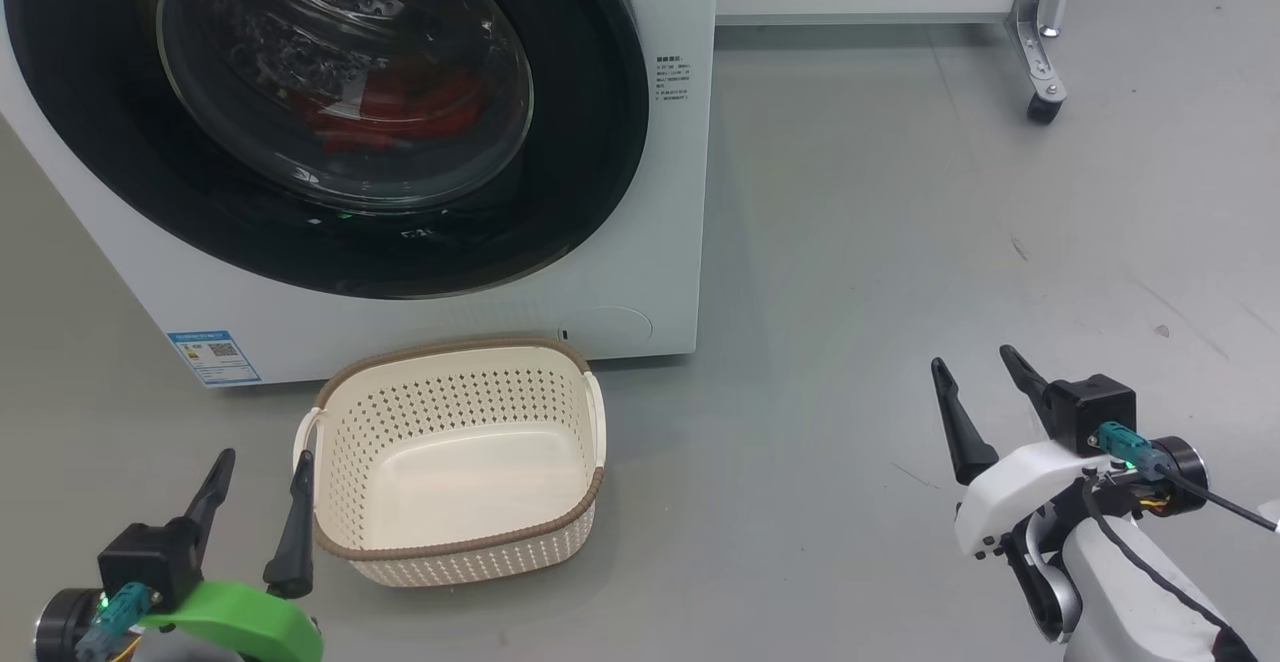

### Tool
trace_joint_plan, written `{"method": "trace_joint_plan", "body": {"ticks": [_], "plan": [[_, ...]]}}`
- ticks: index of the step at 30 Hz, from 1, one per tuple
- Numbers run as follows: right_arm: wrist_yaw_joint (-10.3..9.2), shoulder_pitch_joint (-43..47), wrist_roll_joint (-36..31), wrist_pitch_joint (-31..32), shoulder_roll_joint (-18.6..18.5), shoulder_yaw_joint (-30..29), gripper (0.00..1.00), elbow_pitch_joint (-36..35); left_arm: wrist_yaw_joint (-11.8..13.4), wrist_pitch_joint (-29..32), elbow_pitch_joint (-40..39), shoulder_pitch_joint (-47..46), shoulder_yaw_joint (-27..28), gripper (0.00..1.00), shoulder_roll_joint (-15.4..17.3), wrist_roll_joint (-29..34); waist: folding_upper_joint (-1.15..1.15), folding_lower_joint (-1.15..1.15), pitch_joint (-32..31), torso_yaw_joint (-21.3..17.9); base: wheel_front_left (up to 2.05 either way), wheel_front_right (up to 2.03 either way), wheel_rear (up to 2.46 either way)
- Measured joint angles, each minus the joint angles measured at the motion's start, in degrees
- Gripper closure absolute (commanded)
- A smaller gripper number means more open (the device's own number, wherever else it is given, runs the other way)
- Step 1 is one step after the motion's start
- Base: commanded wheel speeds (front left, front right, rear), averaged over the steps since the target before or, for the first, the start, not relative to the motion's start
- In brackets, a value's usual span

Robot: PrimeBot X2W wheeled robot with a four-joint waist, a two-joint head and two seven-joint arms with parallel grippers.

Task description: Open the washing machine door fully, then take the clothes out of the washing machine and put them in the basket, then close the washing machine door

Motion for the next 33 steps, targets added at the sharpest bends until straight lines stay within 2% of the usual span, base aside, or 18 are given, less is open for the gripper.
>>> {"method": "trace_joint_plan", "body": {"ticks": [19, 31, 32, 33], "plan": [[-0.13, 0.0, 0.1, 0.0, 0.7, -1.9, 0.00, -1.7, -0.1, 0.0, 0.0, 0.1, 1.8, 0.00, -1.6, 1.1, 0.00, 0.00, -0.2, 0.1, 0.00, 0.00, 0.00], [-0.13, -1.5, 0.3, -0.1, 1.9, -4.7, 0.00, -5.8, -0.3, 0.0, -0.7, 0.1, 1.9, 0.00, -2.4, 1.5, 0.00, 0.00, 3.1, 0.4, 0.00, 0.00, 0.00], [-0.13, -2.1, 0.5, -0.1, 2.0, -5.1, 0.05, -6.3, -0.3, 0.0, -0.8, 0.1, 1.9, 0.00, -2.5, 1.5, 0.00, 0.00, 3.6, 0.4, 0.00, 0.00, 0.00], [-0.13, -2.6, 1.0, -0.1, 2.4, -6.0, 0.49, -6.9, -0.4, 0.0, -0.9, 0.1, 1.8, 0.00, -2.5, 1.5, 0.00, 0.00, 4.0, 0.5, 0.00, 0.00, 0.00]]}}
